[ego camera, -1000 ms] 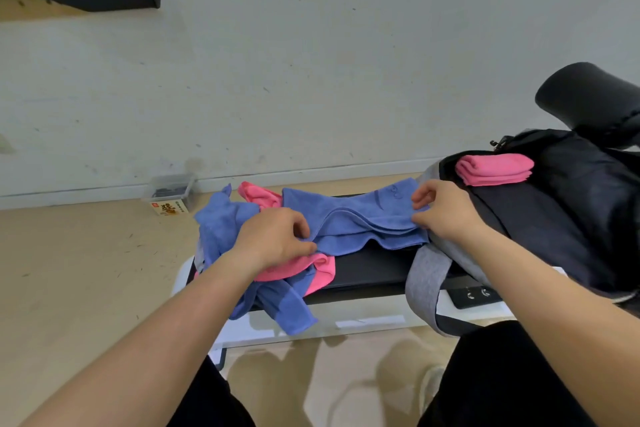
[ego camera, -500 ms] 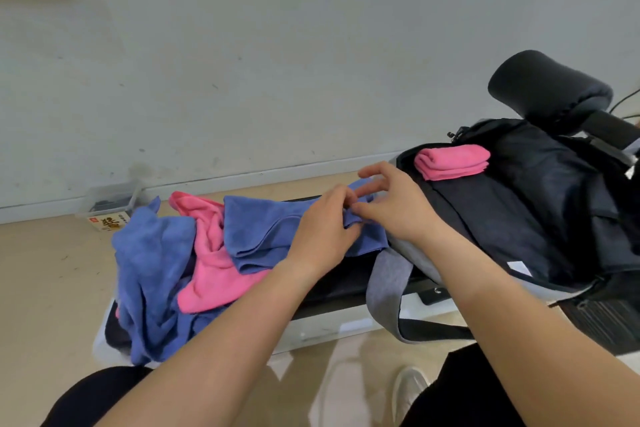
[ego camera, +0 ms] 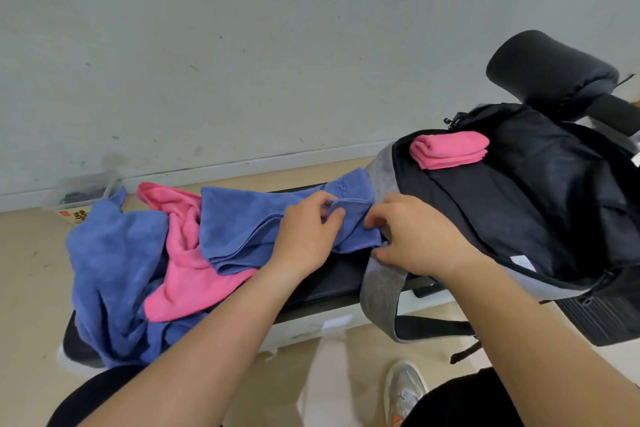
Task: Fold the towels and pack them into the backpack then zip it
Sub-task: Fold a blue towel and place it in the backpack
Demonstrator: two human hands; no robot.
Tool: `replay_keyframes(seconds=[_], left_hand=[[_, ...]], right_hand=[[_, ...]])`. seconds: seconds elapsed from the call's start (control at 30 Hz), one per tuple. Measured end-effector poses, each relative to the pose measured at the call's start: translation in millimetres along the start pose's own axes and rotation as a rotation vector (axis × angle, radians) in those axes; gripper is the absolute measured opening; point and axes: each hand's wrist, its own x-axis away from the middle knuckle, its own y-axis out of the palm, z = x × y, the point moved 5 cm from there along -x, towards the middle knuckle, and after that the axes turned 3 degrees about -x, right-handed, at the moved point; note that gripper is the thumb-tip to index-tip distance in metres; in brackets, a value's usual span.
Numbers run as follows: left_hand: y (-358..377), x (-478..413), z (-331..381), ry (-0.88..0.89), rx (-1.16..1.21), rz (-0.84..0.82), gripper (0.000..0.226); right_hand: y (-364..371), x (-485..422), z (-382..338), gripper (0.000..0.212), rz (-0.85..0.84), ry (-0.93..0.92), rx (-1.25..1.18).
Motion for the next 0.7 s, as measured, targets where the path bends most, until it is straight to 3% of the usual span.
replay_keyframes(seconds=[0.4,0.7], left_hand=[[-2,5,0,-0.070,0.036,0.016,0.008],[-2,4,-1,-0.104,0.043,-0.001,0.013]], right_hand=[[15,1,0,0.038,0.031,-0.002,-0.005],[13,-3,14,0.020,0.012,0.027,-0.210]])
